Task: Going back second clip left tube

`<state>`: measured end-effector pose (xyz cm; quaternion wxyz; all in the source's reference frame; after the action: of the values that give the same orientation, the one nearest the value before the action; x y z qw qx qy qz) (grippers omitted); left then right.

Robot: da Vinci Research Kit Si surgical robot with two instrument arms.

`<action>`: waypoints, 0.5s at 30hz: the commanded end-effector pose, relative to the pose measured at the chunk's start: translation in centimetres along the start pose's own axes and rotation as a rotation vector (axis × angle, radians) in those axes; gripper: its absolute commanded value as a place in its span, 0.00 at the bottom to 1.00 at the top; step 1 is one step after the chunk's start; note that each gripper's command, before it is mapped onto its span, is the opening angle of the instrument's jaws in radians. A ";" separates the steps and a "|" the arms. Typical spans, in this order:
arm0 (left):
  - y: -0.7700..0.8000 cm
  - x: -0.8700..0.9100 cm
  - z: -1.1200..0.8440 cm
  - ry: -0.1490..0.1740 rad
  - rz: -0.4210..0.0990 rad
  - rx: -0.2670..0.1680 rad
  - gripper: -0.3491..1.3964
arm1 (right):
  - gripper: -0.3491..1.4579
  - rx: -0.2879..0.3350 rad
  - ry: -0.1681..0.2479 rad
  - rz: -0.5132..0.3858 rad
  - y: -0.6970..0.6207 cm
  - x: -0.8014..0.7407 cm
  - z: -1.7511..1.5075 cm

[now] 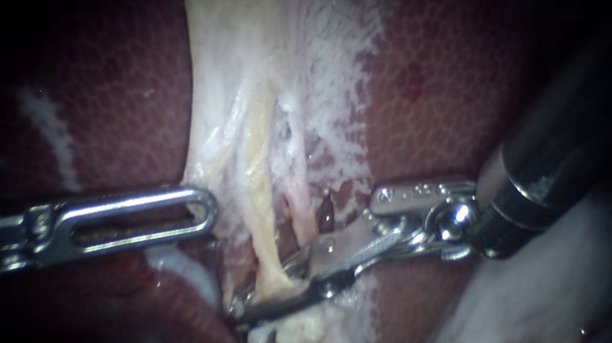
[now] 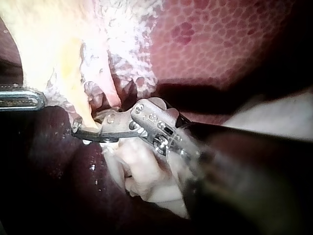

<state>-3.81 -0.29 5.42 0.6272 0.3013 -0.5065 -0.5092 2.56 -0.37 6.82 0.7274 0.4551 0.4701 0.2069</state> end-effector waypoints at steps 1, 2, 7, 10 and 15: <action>-0.01 0.00 0.00 0.000 0.000 0.000 0.00 | 0.00 0.000 0.000 0.000 0.00 0.00 0.00; -0.01 0.00 0.00 0.000 0.000 0.000 0.00 | 0.00 -0.003 0.001 0.000 0.00 0.00 0.00; -0.01 0.00 0.00 0.000 0.000 0.000 0.00 | 0.00 -0.003 0.001 0.000 0.00 0.00 0.00; -0.01 0.00 0.00 0.000 0.000 0.000 0.00 | 0.07 -0.002 0.001 0.000 -0.01 0.00 0.00; -0.01 0.00 0.00 0.000 0.000 0.000 0.00 | 0.36 0.000 -0.001 -0.036 -0.07 0.01 0.01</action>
<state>-3.81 -0.30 5.40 0.6270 0.3015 -0.5068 -0.5090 2.58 -0.42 6.74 0.7334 0.4411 0.4830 0.1849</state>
